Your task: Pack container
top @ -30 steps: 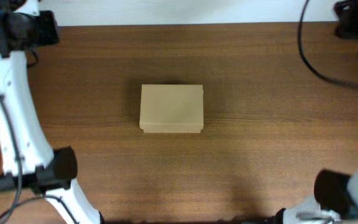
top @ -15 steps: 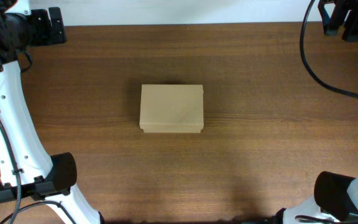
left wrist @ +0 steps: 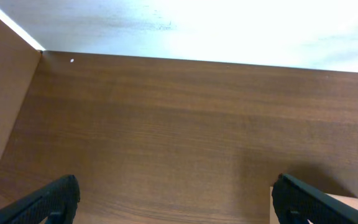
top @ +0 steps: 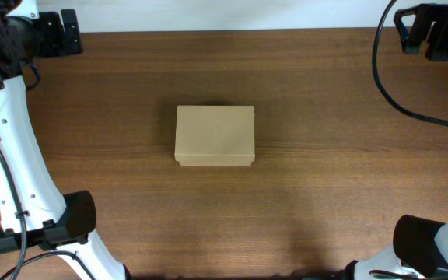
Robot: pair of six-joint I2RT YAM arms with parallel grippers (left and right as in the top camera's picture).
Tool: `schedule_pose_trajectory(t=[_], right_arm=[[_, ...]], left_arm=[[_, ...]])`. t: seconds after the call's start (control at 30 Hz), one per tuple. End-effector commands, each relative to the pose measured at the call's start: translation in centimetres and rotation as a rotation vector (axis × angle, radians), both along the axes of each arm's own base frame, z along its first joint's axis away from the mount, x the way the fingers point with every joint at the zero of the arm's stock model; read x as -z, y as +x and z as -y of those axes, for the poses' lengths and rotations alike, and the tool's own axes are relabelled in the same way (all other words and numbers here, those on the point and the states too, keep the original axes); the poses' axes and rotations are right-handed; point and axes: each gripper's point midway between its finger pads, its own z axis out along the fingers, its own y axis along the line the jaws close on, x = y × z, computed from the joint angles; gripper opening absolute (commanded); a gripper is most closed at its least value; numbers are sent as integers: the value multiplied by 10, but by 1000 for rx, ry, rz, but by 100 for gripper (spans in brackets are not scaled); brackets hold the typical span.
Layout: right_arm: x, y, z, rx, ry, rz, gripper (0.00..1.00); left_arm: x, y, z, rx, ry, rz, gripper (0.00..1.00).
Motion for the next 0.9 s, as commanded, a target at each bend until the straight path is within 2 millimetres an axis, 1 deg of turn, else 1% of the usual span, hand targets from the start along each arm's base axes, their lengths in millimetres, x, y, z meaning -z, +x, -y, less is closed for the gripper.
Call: schedule_pose_trajectory(t=[0.0, 0.13, 0.33, 0.43, 0.5, 0.53, 0.63, 0.7, 0.77, 0.87], right_arm=[[-4, -4, -4, -12, -3, 13, 99], [-3, -5, -4, -11, -1, 6, 99], [11, -14, -5, -3, 10, -65, 99], [15, -16, -3, 6, 7, -83, 99], [13, -17, -4, 7, 6, -80, 99], [10, -19, -4, 7, 3, -68, 99], [-11, -27, -6, 6, -15, 9, 99], [-25, -39, -8, 14, -31, 53, 99], [-39, -54, -5, 48, -63, 101, 99], [-58, -69, 0, 95, -108, 193, 99]], left_arm=[[2, 0, -3, 0, 15, -7, 100], [2, 0, -3, 0, 15, -7, 100], [2, 0, -3, 0, 15, -7, 100], [2, 0, -3, 0, 15, -7, 100], [2, 0, -3, 0, 15, -7, 100], [2, 0, -3, 0, 15, -7, 100], [2, 0, -3, 0, 15, -7, 100], [2, 0, -3, 0, 15, -7, 100], [2, 0, -3, 0, 15, -7, 100], [2, 0, -3, 0, 15, -7, 100]])
